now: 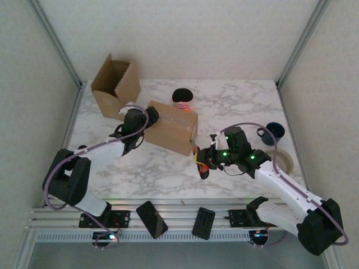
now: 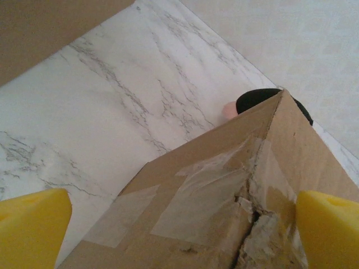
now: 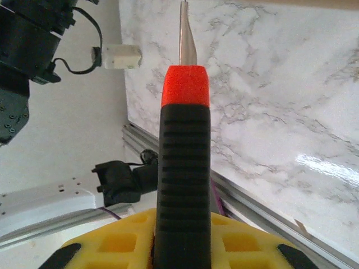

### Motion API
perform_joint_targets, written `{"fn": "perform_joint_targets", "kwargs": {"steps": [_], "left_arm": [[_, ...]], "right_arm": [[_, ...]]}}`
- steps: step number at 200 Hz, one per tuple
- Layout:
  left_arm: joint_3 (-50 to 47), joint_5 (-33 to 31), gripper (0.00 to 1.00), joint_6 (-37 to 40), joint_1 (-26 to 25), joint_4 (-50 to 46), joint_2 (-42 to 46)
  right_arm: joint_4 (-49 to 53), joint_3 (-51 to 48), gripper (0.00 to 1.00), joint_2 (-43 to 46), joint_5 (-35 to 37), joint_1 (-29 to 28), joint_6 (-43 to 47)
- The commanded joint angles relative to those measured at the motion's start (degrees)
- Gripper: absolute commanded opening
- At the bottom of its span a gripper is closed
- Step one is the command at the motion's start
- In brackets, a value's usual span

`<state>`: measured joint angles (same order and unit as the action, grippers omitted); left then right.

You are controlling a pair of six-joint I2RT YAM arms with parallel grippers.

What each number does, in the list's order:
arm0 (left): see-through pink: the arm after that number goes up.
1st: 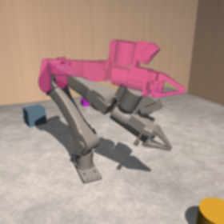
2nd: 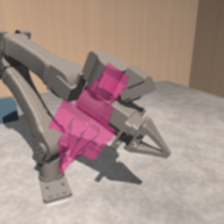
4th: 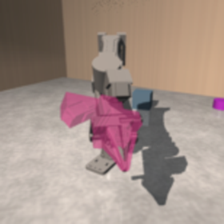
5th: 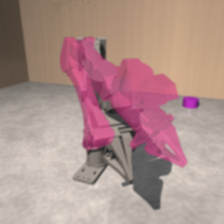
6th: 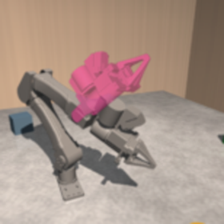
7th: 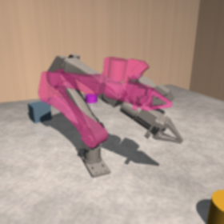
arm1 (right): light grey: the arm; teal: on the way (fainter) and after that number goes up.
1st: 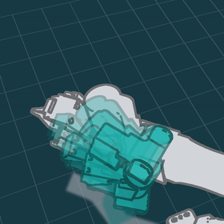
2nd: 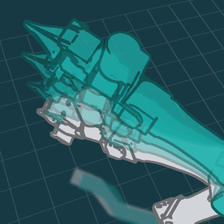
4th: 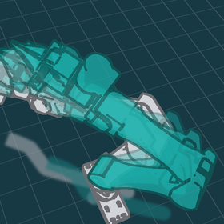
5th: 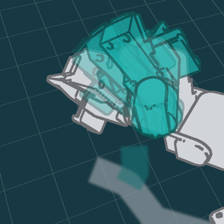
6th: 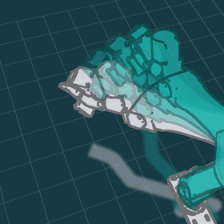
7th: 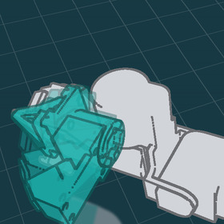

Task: Unpack the express box

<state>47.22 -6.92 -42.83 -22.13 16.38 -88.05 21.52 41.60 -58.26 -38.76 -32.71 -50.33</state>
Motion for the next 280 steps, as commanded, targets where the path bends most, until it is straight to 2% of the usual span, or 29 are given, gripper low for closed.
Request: {"fn": "perform_joint_targets", "kwargs": {"steps": [1, 24, 37, 51, 77, 96, 119, 174, 229, 239, 254, 280], "left_arm": [[0.1, 0.0, 1.0, 3.2, 0.3, -11.3, -2.0], [5.4, 1.0, 1.0, 6.4, 0.3, -13.6, 0.1], [8.7, 1.6, 1.0, 8.2, 0.3, -14.9, 1.1], [11.8, 2.1, 1.0, 9.8, 0.3, -16.3, 2.3], [15.3, 2.5, 1.0, 11.4, 0.3, -19.0, 5.6], [15.4, 3.0, 1.0, 11.7, 0.3, -21.3, 8.9], [14.5, 3.8, 1.0, 11.3, 0.2, -25.7, 12.8], [8.0, 4.4, 1.0, 8.2, 0.0, -35.9, 21.1], [-0.9, 5.3, 1.0, 2.9, -0.7, -40.6, 28.2], [-3.1, 6.1, 1.0, 1.7, -1.0, -40.2, 29.2], [-6.1, 6.4, 1.0, -0.5, -1.5, -39.8, 29.9], [-10.2, 6.7, 0.99, -4.0, -2.4, -37.6, 29.6]], "right_arm": [[15.1, 8.8, 0.0, 1.1, 8.0, 5.1, 12.2], [17.6, 13.6, 0.0, -2.8, 10.0, 16.2, 21.2], [12.5, 13.8, 0.0, -7.6, 6.4, 21.2, 24.4], [5.7, 13.8, 0.0, -14.4, 3.2, 24.1, 27.0], [-6.1, 14.6, 0.0, -27.3, 4.1, 24.4, 30.7], [-9.1, 17.0, 0.0, -35.8, 6.8, 24.3, 29.7], [-12.2, 17.4, 0.0, -41.8, 9.9, 23.7, 26.6], [-9.9, 18.0, 0.0, -49.9, 18.1, 20.6, 21.5], [-6.7, 13.9, 0.0, -49.0, 23.7, 20.5, 15.4], [-6.0, 13.5, 0.1, -48.9, 23.5, 20.4, 14.6], [-4.3, 13.3, 0.4, -48.6, 23.6, 20.3, 13.6], [-0.7, 12.9, 0.7, -45.2, 26.0, 20.2, 12.7]]}}
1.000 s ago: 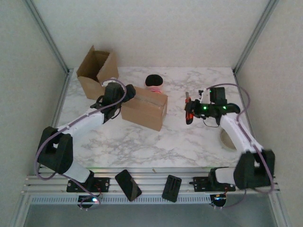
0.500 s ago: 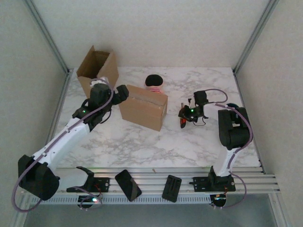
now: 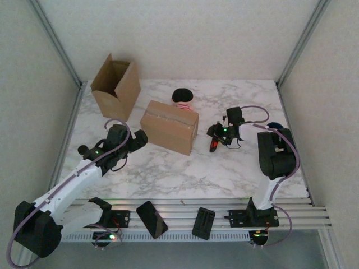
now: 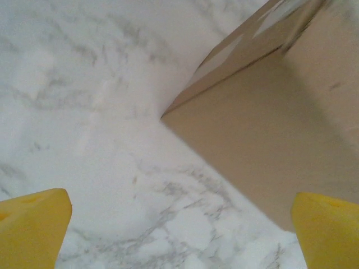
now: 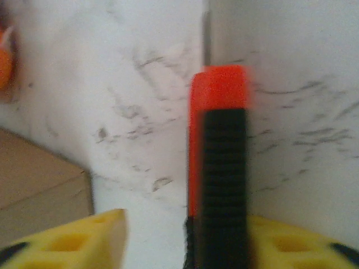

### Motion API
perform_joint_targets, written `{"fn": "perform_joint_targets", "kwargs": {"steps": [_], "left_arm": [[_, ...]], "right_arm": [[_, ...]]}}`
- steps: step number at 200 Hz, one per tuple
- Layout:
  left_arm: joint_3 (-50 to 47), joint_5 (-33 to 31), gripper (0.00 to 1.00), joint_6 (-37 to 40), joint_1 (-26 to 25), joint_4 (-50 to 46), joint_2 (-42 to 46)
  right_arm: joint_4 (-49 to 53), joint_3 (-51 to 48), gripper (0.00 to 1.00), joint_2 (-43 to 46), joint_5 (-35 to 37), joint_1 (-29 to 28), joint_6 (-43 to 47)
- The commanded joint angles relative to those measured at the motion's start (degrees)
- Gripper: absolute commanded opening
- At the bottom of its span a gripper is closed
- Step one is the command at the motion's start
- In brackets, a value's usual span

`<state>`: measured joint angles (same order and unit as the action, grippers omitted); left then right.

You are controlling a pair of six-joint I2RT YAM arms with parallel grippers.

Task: Unpack the express box

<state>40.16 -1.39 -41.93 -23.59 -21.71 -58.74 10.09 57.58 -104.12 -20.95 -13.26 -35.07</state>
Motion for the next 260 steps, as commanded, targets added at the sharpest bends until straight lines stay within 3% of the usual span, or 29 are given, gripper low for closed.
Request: {"fn": "perform_joint_targets", "kwargs": {"steps": [1, 43, 57, 72, 107, 133, 150, 174, 203, 230, 260], "left_arm": [[-3.3, 1.3, 0.99, -5.1, -0.9, 0.6, 0.2], [-5.9, 1.4, 0.93, -8.5, -1.4, 6.7, -6.7], [-5.8, 1.8, 0.91, -9.0, -1.4, 9.7, -10.0], [-4.8, 1.7, 0.9, -9.3, -1.3, 12.4, -14.2], [-0.5, -1.7, 0.89, -8.8, -1.1, 15.9, -23.5], [2.2, -2.8, 0.9, -8.5, 0.0, 18.8, -28.1], [4.2, -2.2, 0.9, -8.1, 1.1, 20.6, -30.9], [8.4, -1.5, 0.9, -6.6, 2.7, 20.4, -34.8], [12.3, -0.7, 0.9, -5.0, 3.8, 19.6, -37.6], [14.0, 0.5, 0.9, -4.0, 4.3, 19.4, -38.7], [14.0, 1.6, 0.91, -3.3, 4.5, 20.0, -38.8]], "right_arm": [[10.8, -3.1, 0.71, 0.7, 8.3, 0.8, -2.5], [24.8, 1.8, 0.99, 13.2, 15.3, -0.3, 2.3], [28.9, 6.7, 0.99, 17.3, 16.9, -2.2, 6.7], [31.4, 14.8, 0.99, 17.5, 12.7, -3.9, 12.4], [34.6, 37.9, 0.99, 4.5, -4.6, -5.5, 22.3], [37.5, 53.8, 0.99, -8.9, -10.6, -6.0, 22.9], [37.7, 58.7, 0.99, -14.8, -14.6, -6.7, 20.9], [32.3, 54.9, 0.99, -16.2, -17.3, -9.4, 17.1], [22.1, 41.2, 0.99, -10.6, -18.4, -12.4, 10.1], [12.4, 27.1, 0.99, -1.8, -16.4, -15.1, 2.6], [7.8, 17.8, 0.98, 4.5, -12.0, -18.6, -2.7]]}}
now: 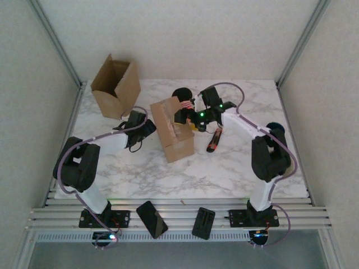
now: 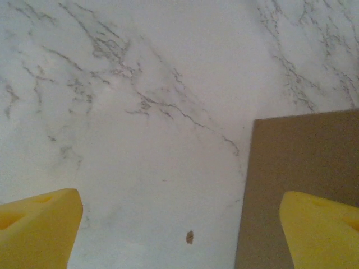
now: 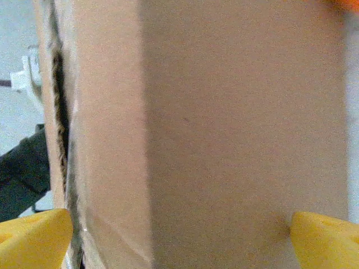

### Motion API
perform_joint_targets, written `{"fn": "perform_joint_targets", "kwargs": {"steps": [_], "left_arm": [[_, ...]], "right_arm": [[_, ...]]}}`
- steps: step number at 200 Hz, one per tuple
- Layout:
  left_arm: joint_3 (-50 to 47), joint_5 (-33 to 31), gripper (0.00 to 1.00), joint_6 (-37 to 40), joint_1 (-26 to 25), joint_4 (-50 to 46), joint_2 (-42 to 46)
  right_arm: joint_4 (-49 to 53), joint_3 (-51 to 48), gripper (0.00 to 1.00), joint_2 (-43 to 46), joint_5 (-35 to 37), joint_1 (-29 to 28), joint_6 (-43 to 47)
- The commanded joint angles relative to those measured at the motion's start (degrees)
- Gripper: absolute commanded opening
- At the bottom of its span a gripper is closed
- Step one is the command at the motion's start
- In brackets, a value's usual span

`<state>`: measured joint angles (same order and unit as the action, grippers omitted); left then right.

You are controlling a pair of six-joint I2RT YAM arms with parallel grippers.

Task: Unpack the express box

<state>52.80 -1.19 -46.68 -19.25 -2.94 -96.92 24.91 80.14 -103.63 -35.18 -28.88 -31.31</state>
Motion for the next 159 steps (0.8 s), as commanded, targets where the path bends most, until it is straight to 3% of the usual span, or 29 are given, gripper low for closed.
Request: {"fn": "perform_joint_targets", "kwargs": {"steps": [1, 59, 85, 106, 135, 159], "left_arm": [[1.3, 1.5, 0.91, 1.4, 0.2, 1.2, -0.6], [2.1, 4.3, 0.93, 6.3, 0.2, 0.5, 2.3], [5.3, 0.0, 0.95, 10.6, 0.1, -6.0, 6.9], [9.0, -5.9, 0.96, 15.0, -0.8, -12.9, 13.2], [15.5, -11.1, 1.0, 21.9, -6.7, -21.4, 20.7], [21.0, -13.2, 1.0, 25.4, -14.0, -27.8, 20.9]], "right_arm": [[-7.0, -5.1, 0.98, 4.2, 2.4, -3.1, -6.7], [-9.0, -9.6, 0.86, 4.6, 8.2, -5.4, -11.0], [-10.2, -10.9, 0.76, 4.1, 9.7, -5.4, -12.0], [-11.7, -11.8, 0.74, 4.1, 9.2, -5.5, -12.5], [-14.0, -12.8, 0.74, 4.6, 8.0, -5.6, -13.3], [-14.0, -12.6, 0.74, 5.0, 7.6, -5.7, -13.3]]}}
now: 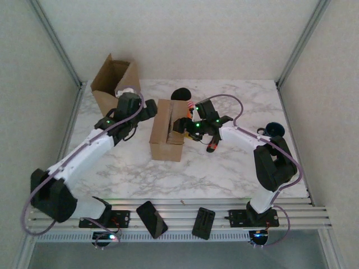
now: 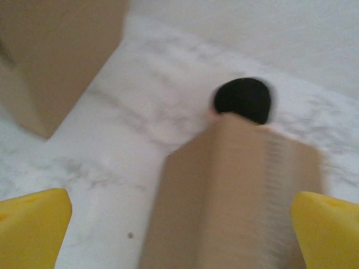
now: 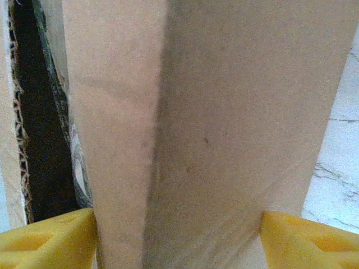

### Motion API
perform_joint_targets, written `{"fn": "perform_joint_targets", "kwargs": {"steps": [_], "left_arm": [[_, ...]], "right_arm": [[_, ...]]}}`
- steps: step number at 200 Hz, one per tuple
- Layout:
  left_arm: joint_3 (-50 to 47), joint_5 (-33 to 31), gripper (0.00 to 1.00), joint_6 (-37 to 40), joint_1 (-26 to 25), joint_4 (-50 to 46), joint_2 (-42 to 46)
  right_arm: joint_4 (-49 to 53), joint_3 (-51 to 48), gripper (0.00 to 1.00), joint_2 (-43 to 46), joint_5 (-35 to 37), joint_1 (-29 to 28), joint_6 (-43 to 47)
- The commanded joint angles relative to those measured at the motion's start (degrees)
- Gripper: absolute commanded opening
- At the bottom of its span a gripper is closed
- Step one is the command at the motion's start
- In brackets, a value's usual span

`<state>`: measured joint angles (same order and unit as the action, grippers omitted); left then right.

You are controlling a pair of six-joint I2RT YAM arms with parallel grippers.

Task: Unpack the express box

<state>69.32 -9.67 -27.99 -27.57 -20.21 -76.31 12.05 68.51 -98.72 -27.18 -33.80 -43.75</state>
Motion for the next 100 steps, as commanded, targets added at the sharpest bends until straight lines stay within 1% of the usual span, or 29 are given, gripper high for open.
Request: {"fn": "perform_joint_targets", "kwargs": {"steps": [1, 21, 38, 70, 100], "left_arm": [[4.6, -4.8, 1.0, 6.8, -5.9, -10.9, 0.2], [7.9, -8.5, 1.0, 7.2, -11.0, -18.1, -3.3], [8.0, -12.6, 1.0, 6.2, -14.5, -21.6, -5.4], [7.2, -13.6, 1.0, 4.1, -19.0, -25.6, -6.8], [6.1, -15.6, 1.0, 2.0, -21.2, -27.9, -7.8]], "right_arm": [[-1.2, -0.9, 0.74, 0.1, -0.4, -0.7, -0.8], [-1.1, -0.4, 0.74, 0.3, -0.8, -0.8, -0.8], [-0.7, 0.1, 0.74, 0.3, -1.1, -0.8, -0.8], [0.2, 1.1, 0.74, -0.2, -1.1, -0.9, -0.6], [0.1, 1.8, 0.74, -1.0, -1.4, -0.8, -0.8]]}}
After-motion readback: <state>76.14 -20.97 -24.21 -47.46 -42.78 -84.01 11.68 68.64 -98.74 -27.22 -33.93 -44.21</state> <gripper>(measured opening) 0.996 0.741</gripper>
